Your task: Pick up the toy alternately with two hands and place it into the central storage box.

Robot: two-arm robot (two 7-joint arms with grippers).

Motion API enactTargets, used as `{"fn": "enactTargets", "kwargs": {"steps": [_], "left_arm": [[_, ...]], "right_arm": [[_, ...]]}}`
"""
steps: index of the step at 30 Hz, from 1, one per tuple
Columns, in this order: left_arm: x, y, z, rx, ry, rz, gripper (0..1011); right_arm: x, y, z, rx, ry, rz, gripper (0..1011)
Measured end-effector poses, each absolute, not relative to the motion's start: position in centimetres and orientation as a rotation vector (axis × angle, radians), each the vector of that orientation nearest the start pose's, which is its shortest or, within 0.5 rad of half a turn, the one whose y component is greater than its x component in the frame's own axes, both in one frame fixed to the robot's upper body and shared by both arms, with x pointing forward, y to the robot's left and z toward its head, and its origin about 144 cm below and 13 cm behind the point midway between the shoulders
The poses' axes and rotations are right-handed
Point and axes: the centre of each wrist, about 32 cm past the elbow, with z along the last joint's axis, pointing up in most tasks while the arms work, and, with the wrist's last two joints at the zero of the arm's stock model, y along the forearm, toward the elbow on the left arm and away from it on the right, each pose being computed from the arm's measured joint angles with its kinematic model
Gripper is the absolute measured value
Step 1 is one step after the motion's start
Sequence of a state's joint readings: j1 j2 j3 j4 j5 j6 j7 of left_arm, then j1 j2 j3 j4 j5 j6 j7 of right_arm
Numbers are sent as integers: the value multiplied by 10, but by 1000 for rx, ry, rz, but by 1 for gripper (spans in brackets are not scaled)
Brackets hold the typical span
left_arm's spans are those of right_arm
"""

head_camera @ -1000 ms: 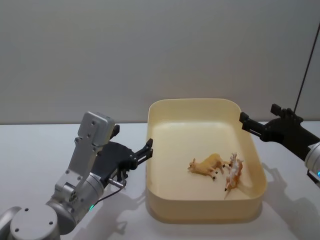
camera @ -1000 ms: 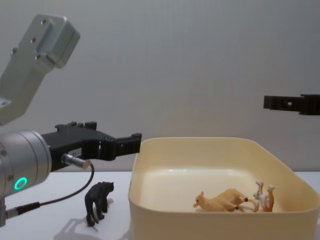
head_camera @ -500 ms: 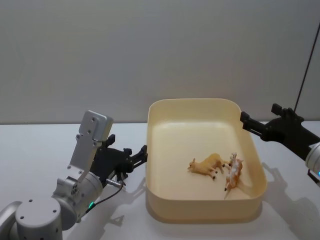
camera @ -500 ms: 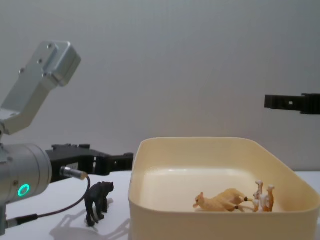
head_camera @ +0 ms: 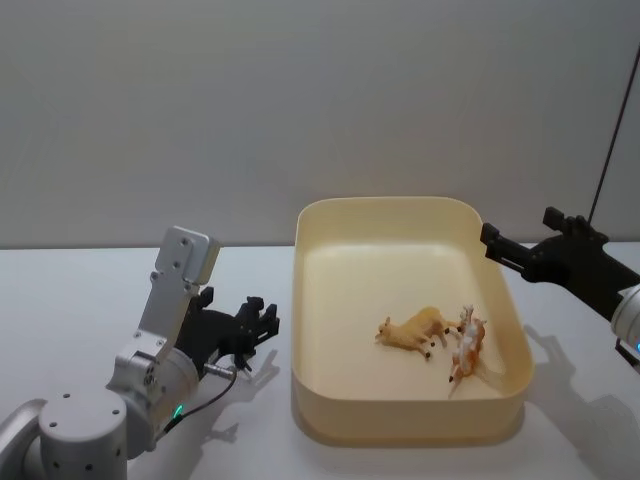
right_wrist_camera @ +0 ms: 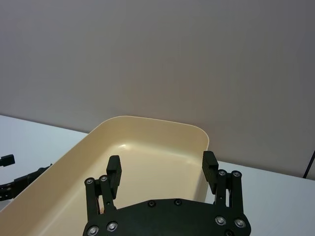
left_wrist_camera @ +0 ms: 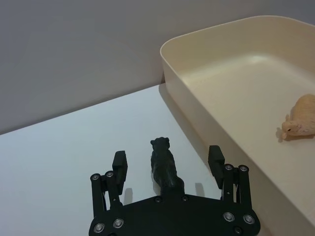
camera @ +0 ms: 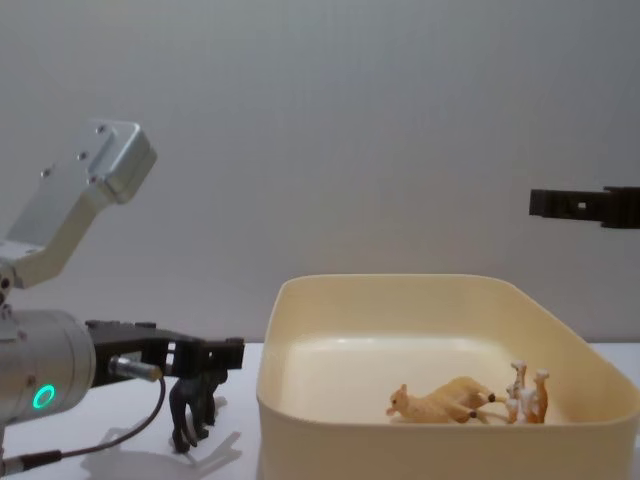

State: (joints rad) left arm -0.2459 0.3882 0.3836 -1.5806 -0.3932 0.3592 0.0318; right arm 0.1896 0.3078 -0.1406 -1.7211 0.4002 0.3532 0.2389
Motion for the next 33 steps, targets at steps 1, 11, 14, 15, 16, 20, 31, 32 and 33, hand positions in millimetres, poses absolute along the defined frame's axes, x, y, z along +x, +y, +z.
{"fn": "enactTargets", "kwargs": {"steps": [1,11,14,15,16,20,31,32,33], "left_arm": [[505,226,1201,269,112,1250,1001],[510,227,1194,300,154,1262,1001],[513,227,1192,303,167,1264,1001],[514,227,1192,303,170,1264,1001],[516,226,1191,304,175,1262,1001],[519,226,1189,305,185,1260,981],[525,226,1186,306,202,1258,684],[525,226,1186,306,202,1258,684],[525,226,1186,306,203,1257,626]], "right_arm": [[496,-259,1250,-5,91,-1126,1001],[496,-259,1250,-5,91,-1126,1001],[496,-259,1250,-5,91,-1126,1001],[496,-259,1250,-5,91,-1126,1001],[496,-259,1250,-5,91,-1126,1001],[496,-259,1250,-5,91,-1126,1001],[496,-259,1250,-5,91,-1126,1001],[496,-259,1250,-5,91,-1126,1001],[496,-259,1250,-5,91,-1126,1001]]}}
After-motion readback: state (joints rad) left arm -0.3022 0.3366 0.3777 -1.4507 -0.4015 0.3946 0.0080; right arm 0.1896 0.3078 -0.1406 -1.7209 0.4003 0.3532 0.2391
